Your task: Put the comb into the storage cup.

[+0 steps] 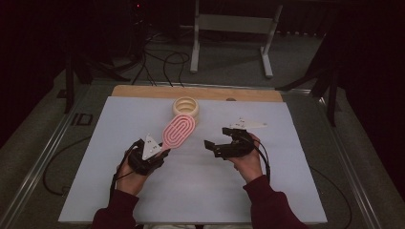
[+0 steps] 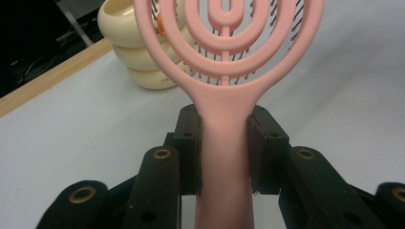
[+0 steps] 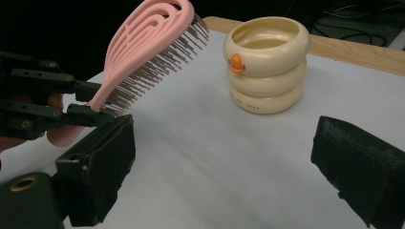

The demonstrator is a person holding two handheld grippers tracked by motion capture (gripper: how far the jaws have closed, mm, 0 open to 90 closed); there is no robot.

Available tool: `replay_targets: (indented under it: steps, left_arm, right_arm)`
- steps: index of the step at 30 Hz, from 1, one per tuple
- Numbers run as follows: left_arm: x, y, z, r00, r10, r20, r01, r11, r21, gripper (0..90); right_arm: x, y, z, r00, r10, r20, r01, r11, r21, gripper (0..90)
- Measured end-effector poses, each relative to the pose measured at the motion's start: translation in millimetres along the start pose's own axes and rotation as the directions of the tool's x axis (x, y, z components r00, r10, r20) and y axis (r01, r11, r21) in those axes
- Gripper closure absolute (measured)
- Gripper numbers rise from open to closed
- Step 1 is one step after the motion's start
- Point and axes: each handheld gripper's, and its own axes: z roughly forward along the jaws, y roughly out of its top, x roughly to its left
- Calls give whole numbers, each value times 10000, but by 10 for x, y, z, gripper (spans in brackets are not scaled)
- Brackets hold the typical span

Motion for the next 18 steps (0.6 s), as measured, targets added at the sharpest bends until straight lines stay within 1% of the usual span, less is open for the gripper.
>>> replay_targets:
  steps: [7, 13, 18]
  left_arm:
    - [-22, 0, 7, 10000, 43, -82, -44, 10000, -65, 698]
    - [-51, 7, 13, 9998, 161, -128, -162, 9998, -77, 698]
    - [-79, 16, 15, 9996, 249, -131, -251, 9996, -108, 698]
  right_arm:
    - [27, 42, 57, 9999, 38, -152, -38, 10000, -20, 79]
    - [61, 77, 100, 9989, 242, -408, -244, 9997, -39, 79]
    - [110, 112, 146, 9979, 254, -596, -257, 9997, -30, 79]
